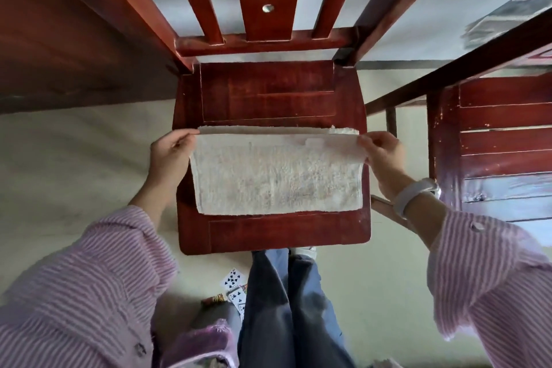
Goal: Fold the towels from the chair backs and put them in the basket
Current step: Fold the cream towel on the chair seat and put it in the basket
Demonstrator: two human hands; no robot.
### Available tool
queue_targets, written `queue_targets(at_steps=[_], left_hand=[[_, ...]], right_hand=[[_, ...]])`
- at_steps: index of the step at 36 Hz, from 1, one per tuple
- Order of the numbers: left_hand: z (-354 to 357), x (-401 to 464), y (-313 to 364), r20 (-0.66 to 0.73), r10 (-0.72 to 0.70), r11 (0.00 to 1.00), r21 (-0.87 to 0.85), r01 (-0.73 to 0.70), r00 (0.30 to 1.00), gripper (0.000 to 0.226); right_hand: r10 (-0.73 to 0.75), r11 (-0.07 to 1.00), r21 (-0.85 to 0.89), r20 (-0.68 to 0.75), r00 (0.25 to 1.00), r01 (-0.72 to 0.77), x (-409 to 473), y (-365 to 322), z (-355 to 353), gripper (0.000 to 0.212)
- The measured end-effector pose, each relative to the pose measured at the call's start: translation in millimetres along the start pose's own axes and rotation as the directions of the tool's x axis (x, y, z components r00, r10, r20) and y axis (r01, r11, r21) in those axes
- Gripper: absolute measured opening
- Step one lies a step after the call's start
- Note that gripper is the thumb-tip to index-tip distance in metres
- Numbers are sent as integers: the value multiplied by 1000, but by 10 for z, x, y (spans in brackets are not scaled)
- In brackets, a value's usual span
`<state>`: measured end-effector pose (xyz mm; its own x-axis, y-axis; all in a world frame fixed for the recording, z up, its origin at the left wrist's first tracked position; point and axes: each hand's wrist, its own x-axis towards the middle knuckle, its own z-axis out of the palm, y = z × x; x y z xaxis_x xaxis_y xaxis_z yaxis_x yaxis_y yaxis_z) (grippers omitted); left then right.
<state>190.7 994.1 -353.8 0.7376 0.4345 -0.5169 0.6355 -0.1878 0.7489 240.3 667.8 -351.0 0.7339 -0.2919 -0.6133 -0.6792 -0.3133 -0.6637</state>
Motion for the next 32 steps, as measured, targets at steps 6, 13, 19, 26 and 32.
queue_targets(at_steps=[6,13,19,26,32], left_hand=[[150,259,-114,-37,85,989,125,-80,996,19],[231,389,-197,-91,103,963,258,-76,990,20],[303,445,-122,-124,125,925,375,-70,984,22],[334,517,-125,-58,197,803,582,-127,979,22],[338,478,-77,-128,188,799,597,-76,974,27]], right_hand=[[-98,988,-125,-81,992,88,236,17,142,18],[-88,967,-247,-112,990,58,350,14,228,17],[-86,934,-354,-119,989,39,325,-100,257,22],[-95,886,-462,-95,991,41,364,-95,285,22],[77,963,-250,-105,991,-101,416,-109,269,28]])
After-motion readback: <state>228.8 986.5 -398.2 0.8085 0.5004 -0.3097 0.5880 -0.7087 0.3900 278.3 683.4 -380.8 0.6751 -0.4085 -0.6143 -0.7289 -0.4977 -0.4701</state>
